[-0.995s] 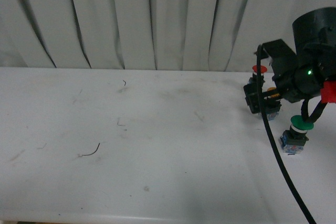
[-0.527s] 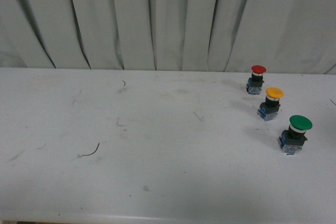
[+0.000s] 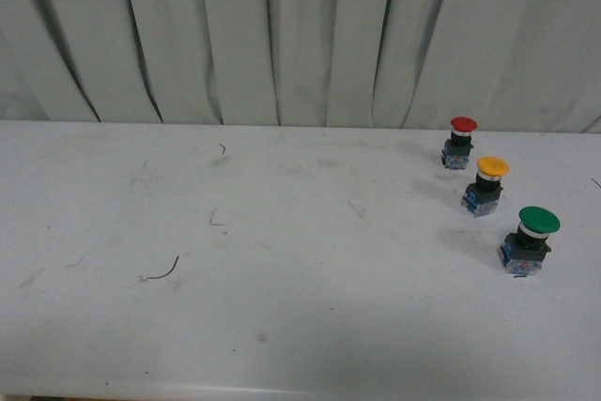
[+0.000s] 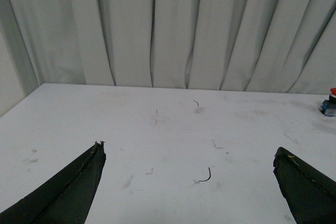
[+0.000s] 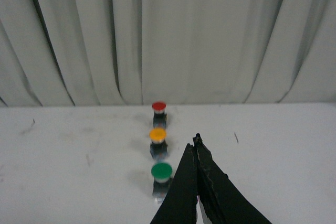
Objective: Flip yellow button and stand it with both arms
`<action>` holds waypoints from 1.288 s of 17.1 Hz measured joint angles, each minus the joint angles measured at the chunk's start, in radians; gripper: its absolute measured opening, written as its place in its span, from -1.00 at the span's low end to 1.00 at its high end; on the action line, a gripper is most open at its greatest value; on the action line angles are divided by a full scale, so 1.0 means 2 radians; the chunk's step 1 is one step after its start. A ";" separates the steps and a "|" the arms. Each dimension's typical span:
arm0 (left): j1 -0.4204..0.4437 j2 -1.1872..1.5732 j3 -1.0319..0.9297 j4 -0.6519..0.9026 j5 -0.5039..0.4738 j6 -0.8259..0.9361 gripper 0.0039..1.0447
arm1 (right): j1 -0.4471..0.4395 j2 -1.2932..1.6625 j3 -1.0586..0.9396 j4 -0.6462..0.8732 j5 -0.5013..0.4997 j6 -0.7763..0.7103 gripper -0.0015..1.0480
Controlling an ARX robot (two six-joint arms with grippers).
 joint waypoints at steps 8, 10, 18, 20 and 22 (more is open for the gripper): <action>0.000 0.000 0.000 0.000 0.000 0.000 0.88 | -0.002 -0.056 -0.046 -0.009 0.000 0.000 -0.97; 0.000 0.000 0.000 0.000 0.000 0.000 0.88 | -0.002 -0.079 -0.064 -0.025 0.000 0.000 -0.97; 0.000 0.000 0.000 0.000 0.000 0.000 0.88 | -0.002 -0.162 -0.099 -0.063 0.001 0.001 -0.97; 0.000 0.000 0.000 0.000 0.000 0.000 0.88 | -0.002 -0.178 -0.099 -0.075 0.001 0.001 -0.97; 0.000 0.000 0.000 0.000 0.000 0.000 0.88 | -0.002 -0.243 -0.099 -0.169 0.000 0.001 -0.97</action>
